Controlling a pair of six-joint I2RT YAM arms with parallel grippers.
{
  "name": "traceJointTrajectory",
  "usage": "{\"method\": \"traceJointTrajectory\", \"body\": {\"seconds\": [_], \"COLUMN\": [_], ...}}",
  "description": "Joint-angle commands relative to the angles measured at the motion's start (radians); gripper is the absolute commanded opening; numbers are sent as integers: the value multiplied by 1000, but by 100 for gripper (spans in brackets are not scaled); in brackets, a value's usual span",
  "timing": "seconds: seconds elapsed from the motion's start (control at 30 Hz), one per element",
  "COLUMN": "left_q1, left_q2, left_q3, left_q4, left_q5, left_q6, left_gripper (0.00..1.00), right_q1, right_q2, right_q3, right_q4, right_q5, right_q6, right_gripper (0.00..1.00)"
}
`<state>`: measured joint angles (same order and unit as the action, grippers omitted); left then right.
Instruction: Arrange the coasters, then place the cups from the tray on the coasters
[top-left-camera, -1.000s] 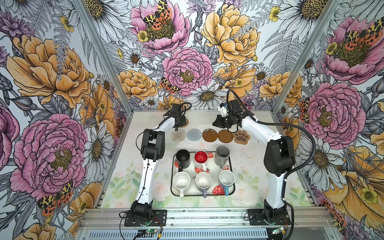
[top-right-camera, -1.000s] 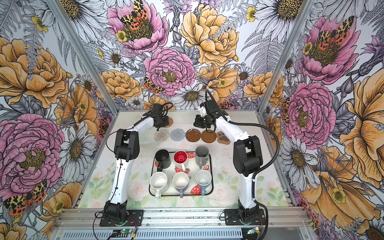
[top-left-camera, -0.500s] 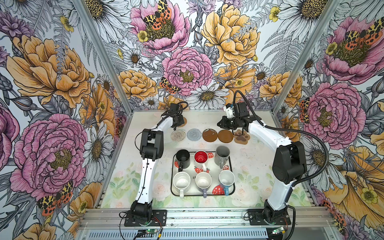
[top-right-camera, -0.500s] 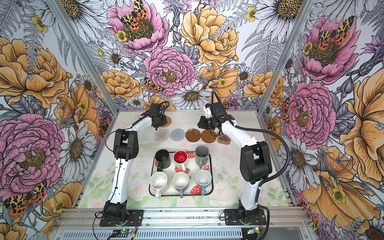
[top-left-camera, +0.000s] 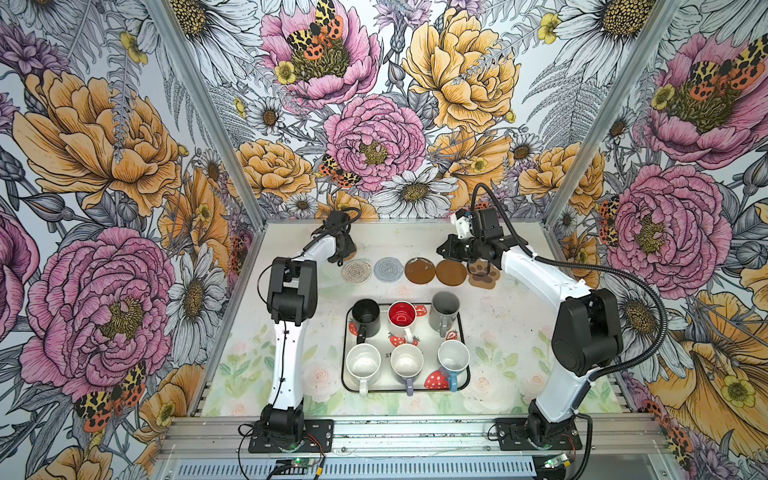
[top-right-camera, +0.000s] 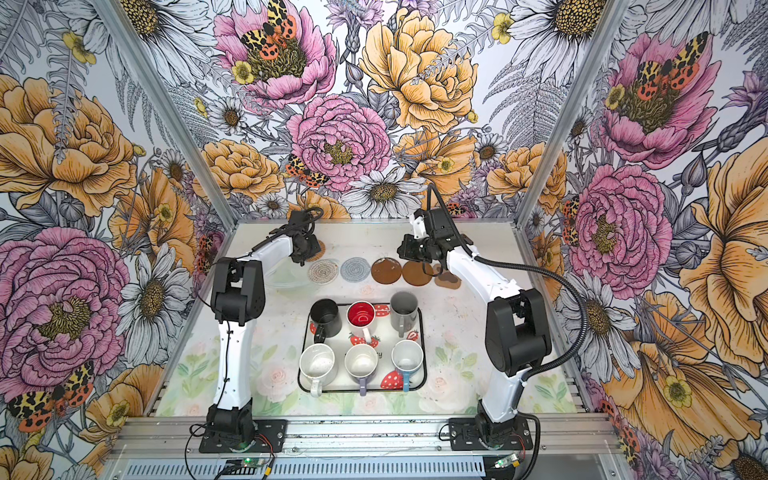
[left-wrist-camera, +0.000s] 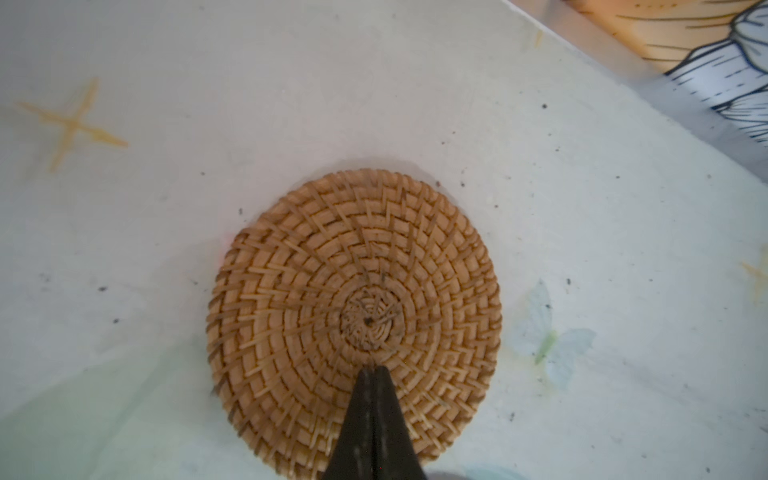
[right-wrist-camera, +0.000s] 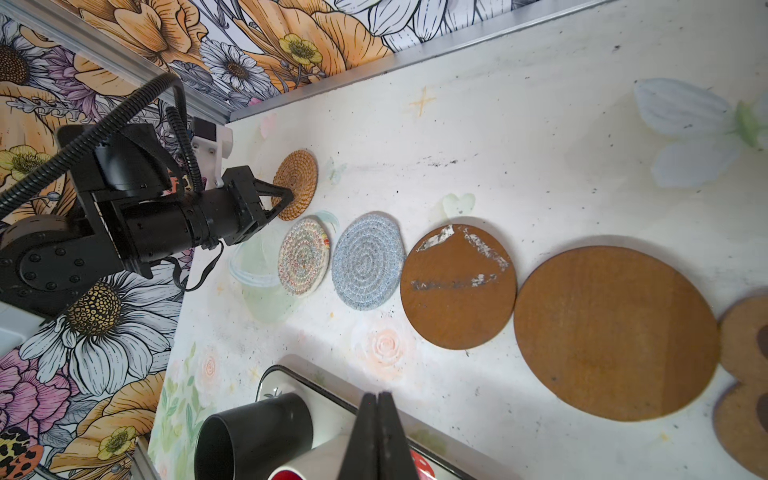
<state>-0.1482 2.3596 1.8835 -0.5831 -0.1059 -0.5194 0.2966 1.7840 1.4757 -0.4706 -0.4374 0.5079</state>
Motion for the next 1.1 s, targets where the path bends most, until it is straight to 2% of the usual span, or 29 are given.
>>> {"method": "traceJointTrajectory", "body": {"seconds": [0.0, 0.17, 0.7, 1.07], "left_q1": [36, 60, 52, 7], "left_q2": [-45, -113, -310, -309], "left_q3": [-77, -169, -487, -497], "left_q4": [-57, -27, 76, 77], "left_q5": [-78, -128, -110, -86], "left_q6": [-34, -53, -92, -73], "left_gripper": [0, 0, 0, 0], "right_q1": [-4, -4, 8, 19], "right_q2": [-41, -43, -52, -54], "right_q3": [-11, -12, -36, -45], "right_q4": [33, 37, 56, 59], "right_q5": [13, 9, 1, 2], "right_q6": [13, 21, 36, 41], "right_gripper": [0, 0, 0, 0]}}
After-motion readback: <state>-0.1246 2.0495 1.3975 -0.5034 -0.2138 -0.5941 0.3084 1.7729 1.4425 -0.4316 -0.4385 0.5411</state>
